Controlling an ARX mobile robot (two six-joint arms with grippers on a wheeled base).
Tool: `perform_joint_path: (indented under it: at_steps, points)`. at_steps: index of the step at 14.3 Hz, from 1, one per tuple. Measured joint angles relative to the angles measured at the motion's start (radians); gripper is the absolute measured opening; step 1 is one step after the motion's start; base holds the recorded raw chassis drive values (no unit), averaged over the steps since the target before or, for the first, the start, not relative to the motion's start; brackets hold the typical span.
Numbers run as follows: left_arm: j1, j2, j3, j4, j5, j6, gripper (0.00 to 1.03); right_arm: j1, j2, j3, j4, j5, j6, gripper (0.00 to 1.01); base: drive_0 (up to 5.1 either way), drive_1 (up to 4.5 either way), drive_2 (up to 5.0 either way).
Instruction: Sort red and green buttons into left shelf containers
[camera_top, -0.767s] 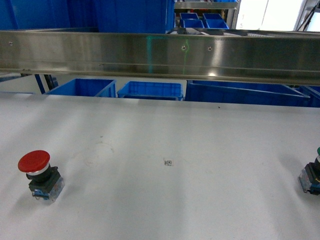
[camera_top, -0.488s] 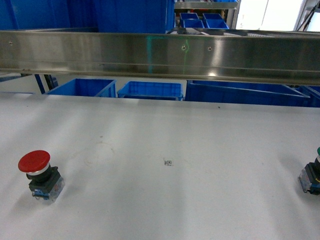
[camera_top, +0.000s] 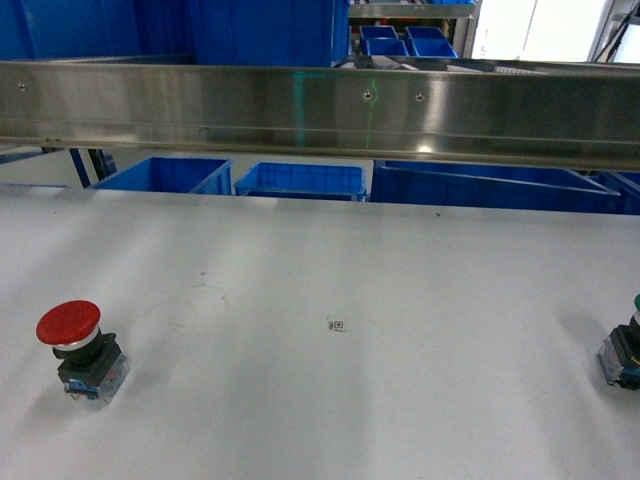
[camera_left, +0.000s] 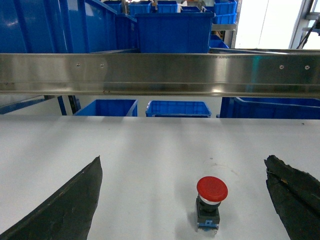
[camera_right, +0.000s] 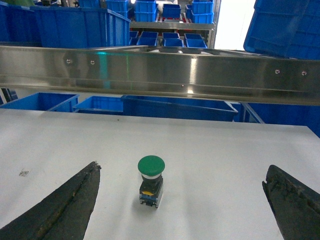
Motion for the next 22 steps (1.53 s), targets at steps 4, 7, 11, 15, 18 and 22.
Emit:
perform_joint_path:
  at_steps: [4, 7, 11, 15, 18, 22]
  points:
    - [0.000, 0.000, 0.000, 0.000, 0.000, 0.000, 0.98, 0.000, 0.000, 0.000, 0.000, 0.000, 0.000, 0.98, 0.0, 0.00, 0.0]
    - [0.000, 0.000, 0.000, 0.000, 0.000, 0.000, 0.98, 0.000, 0.000, 0.000, 0.000, 0.000, 0.000, 0.98, 0.0, 0.00, 0.0]
    - [-0.092, 0.107, 0.018, 0.109, -0.061, -0.021, 0.98, 0.016, 0.031, 0.000, 0.056, 0.012, 0.006, 0.98, 0.0, 0.00, 0.0]
    - [-0.129, 0.877, 0.391, 0.446, 0.033, -0.184, 0.98, 0.109, 1.014, 0.317, 0.757, 0.133, 0.005, 0.98, 0.0, 0.00, 0.0]
    - [-0.116, 1.247, 0.527, 0.414, 0.128, -0.187, 0.98, 0.084, 1.358, 0.488, 0.744, 0.159, -0.023, 0.98, 0.0, 0.00, 0.0]
    - [-0.115, 1.220, 0.526, 0.431, 0.132, -0.192, 0.98, 0.084, 1.337, 0.481, 0.745, 0.160, -0.029, 0.98, 0.0, 0.00, 0.0]
